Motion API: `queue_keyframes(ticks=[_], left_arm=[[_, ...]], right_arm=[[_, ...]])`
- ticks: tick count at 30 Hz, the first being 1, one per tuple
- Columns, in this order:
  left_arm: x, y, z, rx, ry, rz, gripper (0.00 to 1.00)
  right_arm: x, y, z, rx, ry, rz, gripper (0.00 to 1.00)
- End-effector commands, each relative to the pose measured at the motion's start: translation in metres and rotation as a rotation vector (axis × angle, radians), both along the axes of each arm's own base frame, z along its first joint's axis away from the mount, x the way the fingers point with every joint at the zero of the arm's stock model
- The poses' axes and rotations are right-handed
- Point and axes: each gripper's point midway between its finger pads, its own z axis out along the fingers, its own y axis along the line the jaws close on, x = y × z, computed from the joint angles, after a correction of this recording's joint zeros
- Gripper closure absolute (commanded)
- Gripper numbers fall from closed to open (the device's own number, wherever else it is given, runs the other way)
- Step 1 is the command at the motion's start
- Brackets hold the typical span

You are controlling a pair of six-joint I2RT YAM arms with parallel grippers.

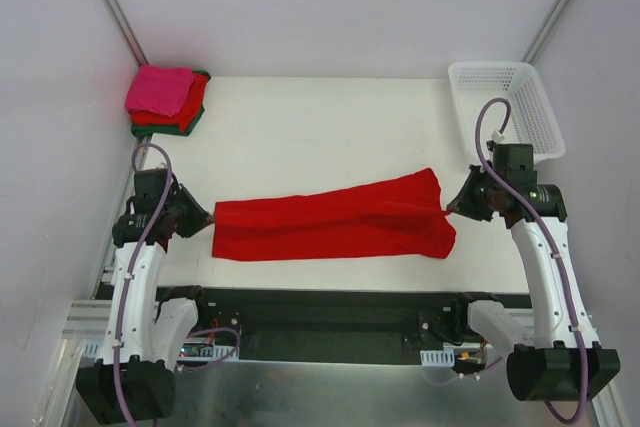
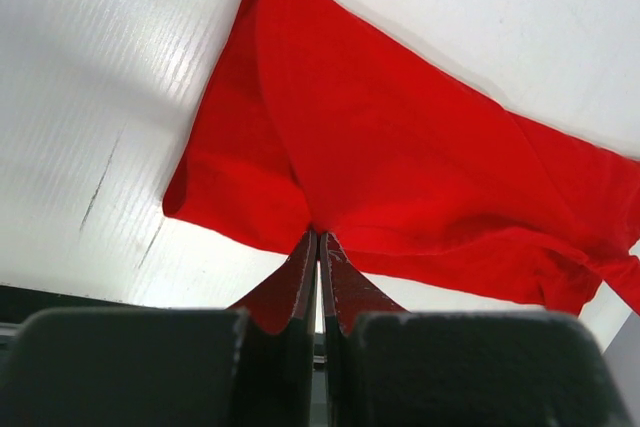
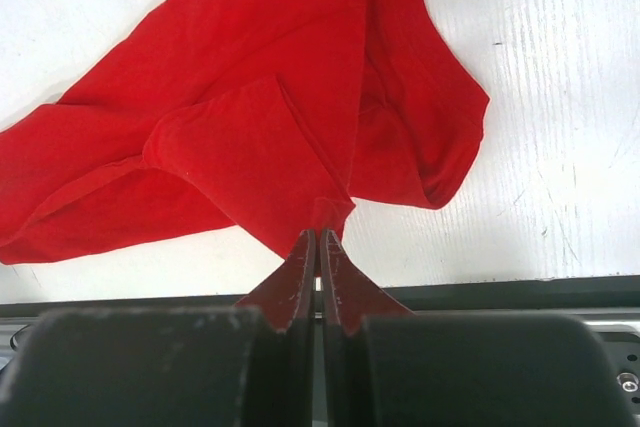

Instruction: Fold and stack the t-shirts

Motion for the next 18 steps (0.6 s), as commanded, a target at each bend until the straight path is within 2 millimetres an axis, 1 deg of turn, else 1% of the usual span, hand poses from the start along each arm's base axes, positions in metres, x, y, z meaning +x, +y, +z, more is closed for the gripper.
queue_keyframes(ticks=[1,4,9,18], left_arm=[[-0.005,0.002,0.007,0.003,-0.011,0.013,1.00],[-0.009,-0.003,0.000,-0.028,0.007,0.010,1.00],[-0.010,-0.007,0.001,-0.057,0.007,0.021,1.00],[-0.018,-0.015,-0.007,-0.134,0.028,0.068,1.00]], right_arm=[[-0.010,-0.004,-0.001,-0.013,0.009,-0.015,0.99],[-0.012,-0.003,-0.004,-0.007,0.020,-0.014,0.98],[-0.018,0.000,-0.009,0.007,0.046,-0.005,0.99],[-0.025,0.002,-0.019,0.014,0.080,-0.006,0.99]])
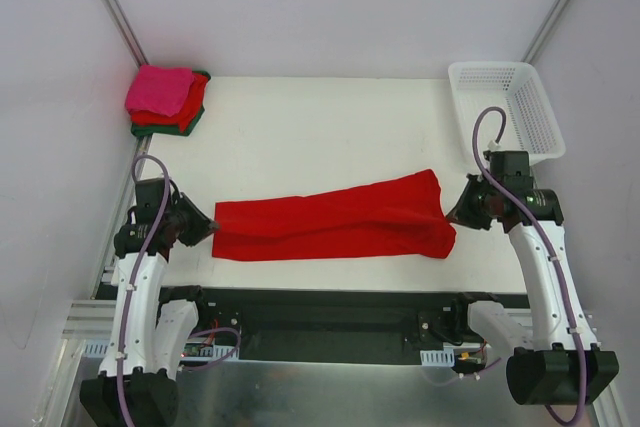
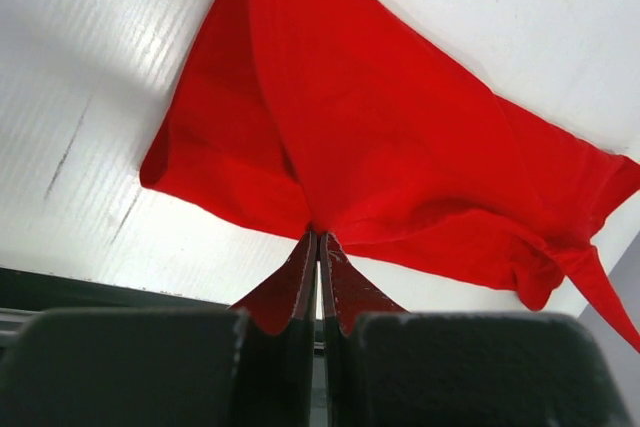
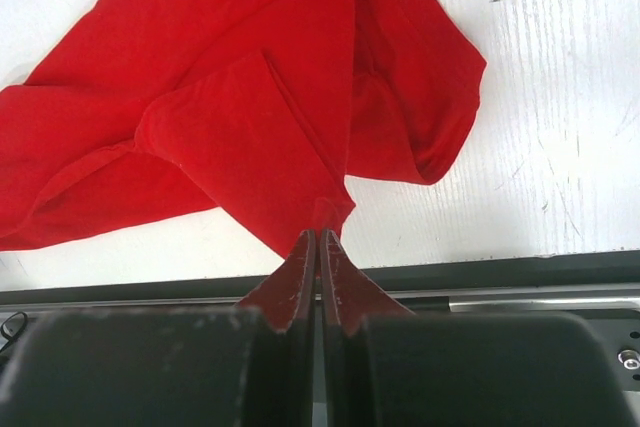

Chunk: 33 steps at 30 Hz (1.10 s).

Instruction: Fold and stack the t-shirts

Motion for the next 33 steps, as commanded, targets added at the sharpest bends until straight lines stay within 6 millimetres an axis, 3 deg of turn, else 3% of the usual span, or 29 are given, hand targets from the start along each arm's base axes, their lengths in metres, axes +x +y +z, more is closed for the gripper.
queue_keyframes(ticks=[1,10,33], left_arm=[[-0.006,-0.006,-0.003,-0.058,0.015,0.040,1.00],[-0.012,-0.003,-0.012,-0.078,0.039,0.116,1.00],[-0.020,0.009,-0.040,-0.061,0.129,0.256,1.00]], right_arm=[[-0.010,0.002,-0.006,0.013,0.030,-0.008,0.98],[-0.021,0.004,-0.026,0.022,0.098,-0.016,0.99],[-0.024,0.004,-0.050,-0.010,0.179,-0.009,0.89]])
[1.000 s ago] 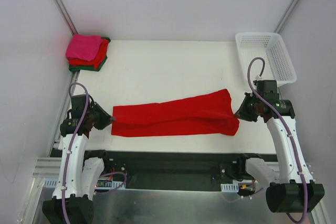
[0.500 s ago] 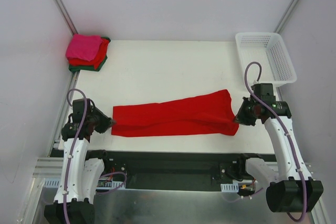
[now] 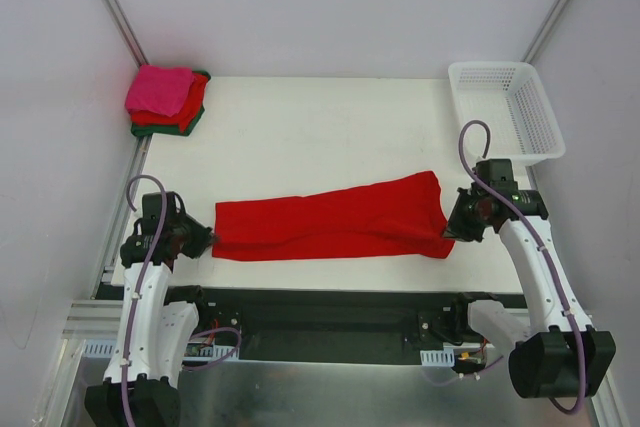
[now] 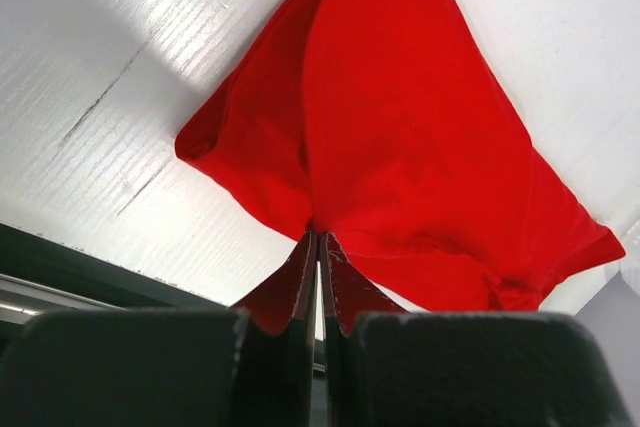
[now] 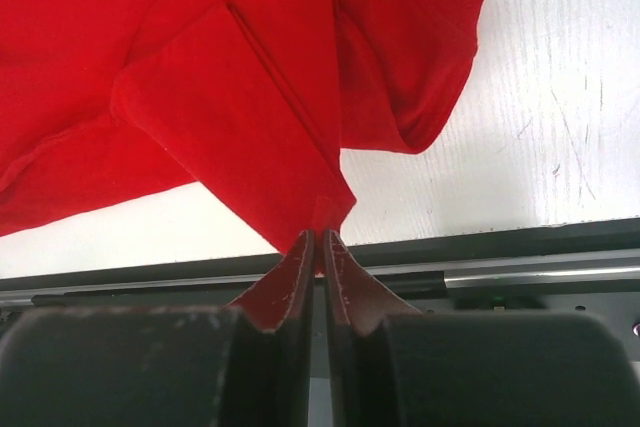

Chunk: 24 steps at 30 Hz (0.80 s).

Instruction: Fold and stack the t-shirts

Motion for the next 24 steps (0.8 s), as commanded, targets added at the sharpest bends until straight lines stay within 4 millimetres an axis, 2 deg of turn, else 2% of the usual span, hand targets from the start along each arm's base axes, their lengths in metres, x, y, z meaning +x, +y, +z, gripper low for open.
queue_keyframes(ticks=[1,3,4,5,7,8,10,14,16,21,24], left_arm=[[-0.003,0.005,-0.006,0.004,0.030,0.050,1.00],[-0.004,0.004,-0.009,-0.002,0.038,0.056,1.00],[-0.004,0.004,-0.009,-0.004,0.037,0.059,1.00],[-0.005,0.004,-0.010,-0.007,0.037,0.064,0.99],[-0.006,0.004,-0.011,-0.009,0.039,0.064,0.92],[-0.006,0.004,-0.012,-0.007,0.044,0.066,0.81],[-0.006,0.003,-0.010,-0.013,0.034,0.062,0.68],[-0.005,0.005,-0.003,-0.007,0.006,0.082,0.64],[-0.004,0.007,0.002,0.001,-0.011,0.089,0.57],[0.003,0.009,0.023,0.018,-0.070,0.090,0.53],[0.015,0.008,0.035,0.035,-0.137,0.036,0.52]], right_arm=[[-0.002,0.000,-0.004,-0.013,0.018,-0.005,0.87],[-0.002,0.000,-0.005,-0.016,0.020,0.000,0.75],[-0.002,0.000,-0.005,-0.016,0.020,-0.001,0.64],[-0.002,0.001,-0.005,-0.018,0.017,-0.001,0.59],[-0.002,0.000,-0.003,-0.025,0.009,-0.001,0.47],[-0.001,-0.001,-0.003,-0.030,0.005,-0.003,0.44],[-0.001,-0.002,-0.001,-0.037,-0.001,-0.006,0.41],[0.001,-0.002,0.002,-0.044,-0.018,-0.006,0.40],[0.001,-0.002,0.001,-0.046,-0.016,-0.003,0.39],[0.003,0.000,0.001,-0.046,-0.026,0.002,0.39],[0.005,0.004,0.000,-0.032,-0.038,0.006,0.39]])
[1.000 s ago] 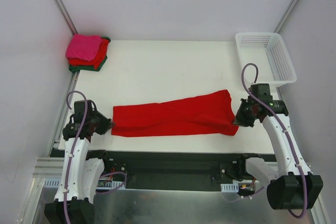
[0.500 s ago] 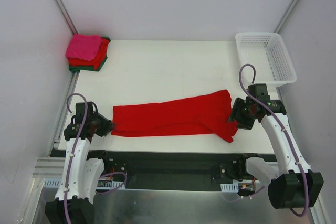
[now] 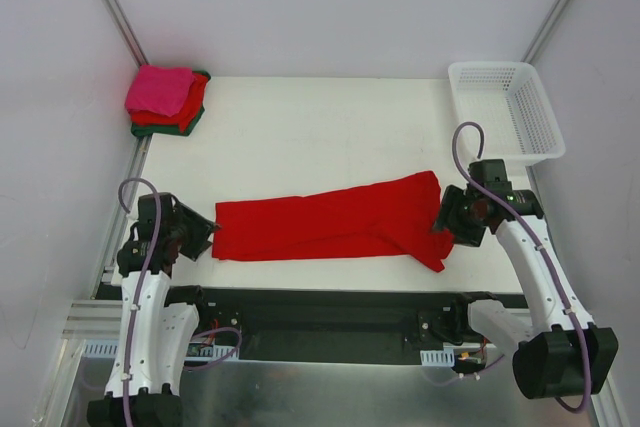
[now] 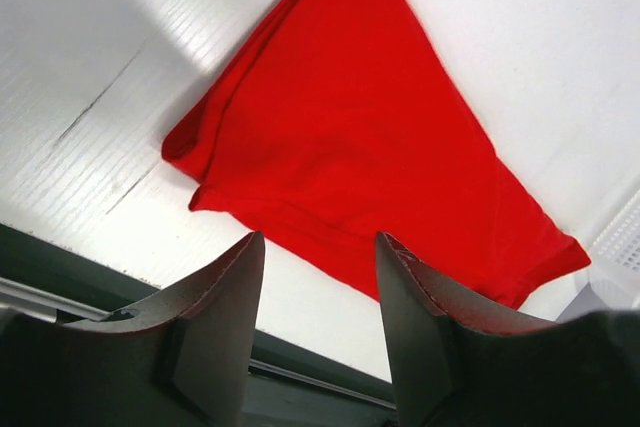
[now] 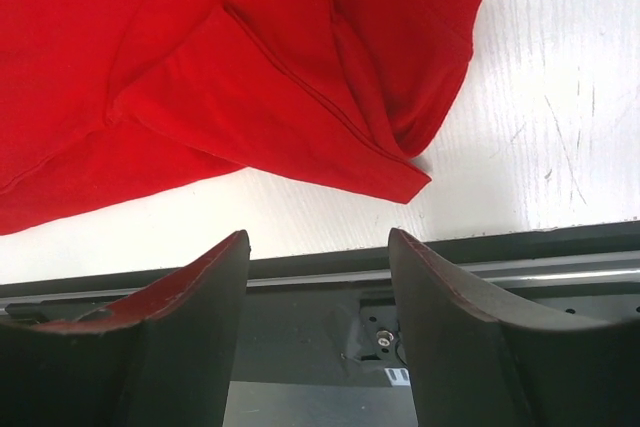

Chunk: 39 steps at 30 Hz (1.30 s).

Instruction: Fold and stack the t-shirts

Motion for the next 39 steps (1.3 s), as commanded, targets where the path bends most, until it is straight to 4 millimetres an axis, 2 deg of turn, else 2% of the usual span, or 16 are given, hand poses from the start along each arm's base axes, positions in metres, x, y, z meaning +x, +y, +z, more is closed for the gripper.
queue_keyframes(ticks=[1,5,9,14,20,21,22,24,25,27,28,29,31,32,34,39], left_arm=[[0.023,0.004,0.031,0.057,-0.143,-0.063,0.53],[0.044,-0.009,0.044,0.061,-0.272,-0.208,0.55],[0.061,-0.039,0.060,-0.006,-0.435,-0.432,0.57],[0.071,-0.072,0.059,-0.017,-0.496,-0.644,0.54],[0.077,-0.159,0.063,0.010,-0.519,-0.956,0.41],[0.078,-0.174,0.051,0.007,-0.479,-1.001,0.40],[0.077,-0.199,0.064,0.020,-0.524,-1.081,0.39],[0.083,-0.225,0.043,0.059,-0.466,-1.151,0.38],[0.084,-0.249,0.056,0.067,-0.509,-1.215,0.36],[0.092,-0.270,0.036,0.093,-0.468,-1.277,0.34],[0.093,-0.291,0.048,0.093,-0.507,-1.317,0.32],[0.097,-0.301,0.033,0.105,-0.475,-1.341,0.31],[0.106,-0.325,0.045,0.122,-0.535,-1.386,0.26],[0.104,-0.337,0.033,0.122,-0.513,-1.420,0.25],[0.109,-0.356,0.041,0.120,-0.551,-1.447,0.24],[0.102,-0.387,0.020,0.137,-0.529,-1.528,0.25]], right_arm=[[0.005,0.006,0.003,0.020,-0.040,-0.005,0.39],[0.011,0.018,-0.001,0.077,-0.081,0.009,0.39],[0.014,0.016,0.001,0.072,-0.111,-0.026,0.39],[0.016,0.010,0.013,0.053,-0.164,-0.064,0.39],[0.015,0.003,0.017,0.031,-0.186,-0.109,0.38],[0.015,0.003,0.018,0.027,-0.190,-0.112,0.38],[0.016,0.002,0.020,0.028,-0.201,-0.126,0.38],[0.016,0.000,0.025,0.024,-0.216,-0.136,0.37],[0.016,0.000,0.027,0.026,-0.224,-0.138,0.38],[0.016,0.000,0.031,0.030,-0.231,-0.141,0.37],[0.017,-0.005,0.034,0.007,-0.245,-0.160,0.37],[0.017,-0.006,0.037,0.005,-0.256,-0.169,0.37],[0.018,-0.012,0.045,-0.014,-0.284,-0.201,0.35],[0.018,-0.015,0.051,-0.016,-0.309,-0.220,0.34],[0.019,-0.024,0.060,-0.041,-0.349,-0.269,0.32],[0.022,-0.041,0.087,-0.098,-0.418,-0.335,0.27]])
